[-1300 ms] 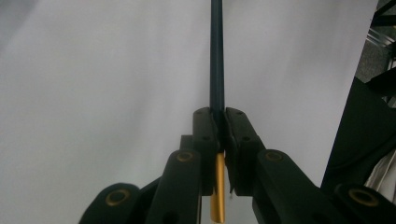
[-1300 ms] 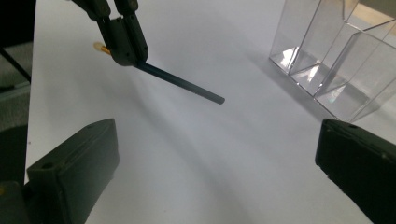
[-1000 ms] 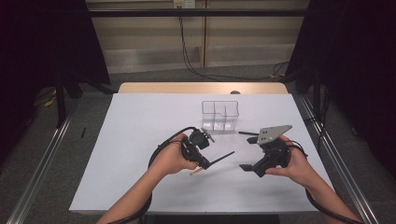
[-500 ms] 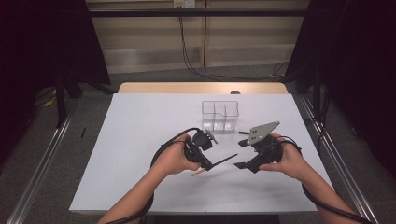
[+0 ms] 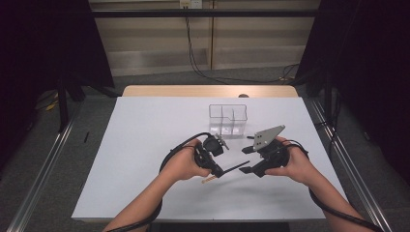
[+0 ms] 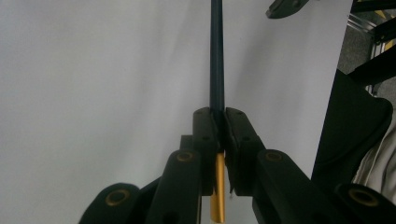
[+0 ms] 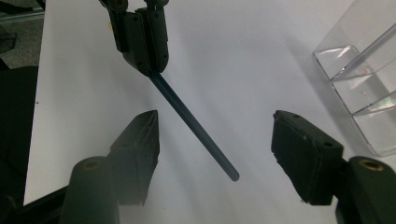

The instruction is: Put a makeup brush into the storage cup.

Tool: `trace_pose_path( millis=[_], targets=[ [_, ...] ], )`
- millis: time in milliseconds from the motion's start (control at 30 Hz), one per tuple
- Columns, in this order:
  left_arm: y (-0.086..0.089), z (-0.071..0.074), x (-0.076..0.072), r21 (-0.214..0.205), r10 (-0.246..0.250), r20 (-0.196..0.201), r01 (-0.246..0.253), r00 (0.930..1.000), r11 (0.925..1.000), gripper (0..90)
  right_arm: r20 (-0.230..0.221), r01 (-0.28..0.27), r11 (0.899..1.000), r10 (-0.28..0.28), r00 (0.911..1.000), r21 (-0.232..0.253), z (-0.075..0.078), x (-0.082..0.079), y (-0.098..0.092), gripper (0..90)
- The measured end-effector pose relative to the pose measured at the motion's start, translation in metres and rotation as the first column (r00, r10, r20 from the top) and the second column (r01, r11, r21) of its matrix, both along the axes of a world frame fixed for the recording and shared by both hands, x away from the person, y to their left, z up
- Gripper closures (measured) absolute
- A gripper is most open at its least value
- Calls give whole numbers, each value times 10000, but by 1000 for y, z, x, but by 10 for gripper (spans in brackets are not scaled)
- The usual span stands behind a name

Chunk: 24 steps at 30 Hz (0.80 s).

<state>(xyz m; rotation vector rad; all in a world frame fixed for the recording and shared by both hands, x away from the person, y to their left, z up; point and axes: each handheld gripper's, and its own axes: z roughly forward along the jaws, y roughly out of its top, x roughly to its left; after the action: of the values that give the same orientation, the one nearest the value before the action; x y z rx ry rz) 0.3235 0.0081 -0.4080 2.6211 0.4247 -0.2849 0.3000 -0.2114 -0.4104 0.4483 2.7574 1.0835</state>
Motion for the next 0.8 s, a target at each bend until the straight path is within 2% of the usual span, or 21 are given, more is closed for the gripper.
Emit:
trace_pose_path(
  millis=[167,433,533,667,767,800],
  targets=[
    [-2,-1,-1,-85,-17,-65,17,10000,10000,837,-95,-169,9998,169,9998,-51,-4,1,4,390],
    [-6,5,0,-116,-254,-22,254,9997,9996,838,-156,-795,9962,790,9967,-349,-9,-1,12,492],
    [-8,8,0,-228,-346,-23,345,9994,9991,837,-114,-1021,9928,1016,9948,-622,-9,-1,15,529],
    [-10,11,1,-235,-457,-3,456,9990,9987,837,-74,-1382,9888,1380,9904,-565,-9,-3,19,631],
    [-11,13,1,-442,-590,-123,584,9982,9973,837,50,-1630,9826,1641,9864,-893,-9,-4,21,677],
    [-11,13,1,-479,-690,-128,683,9975,9965,837,-31,-1719,9798,1725,9850,-1025,-9,-5,22,690]
  ],
)
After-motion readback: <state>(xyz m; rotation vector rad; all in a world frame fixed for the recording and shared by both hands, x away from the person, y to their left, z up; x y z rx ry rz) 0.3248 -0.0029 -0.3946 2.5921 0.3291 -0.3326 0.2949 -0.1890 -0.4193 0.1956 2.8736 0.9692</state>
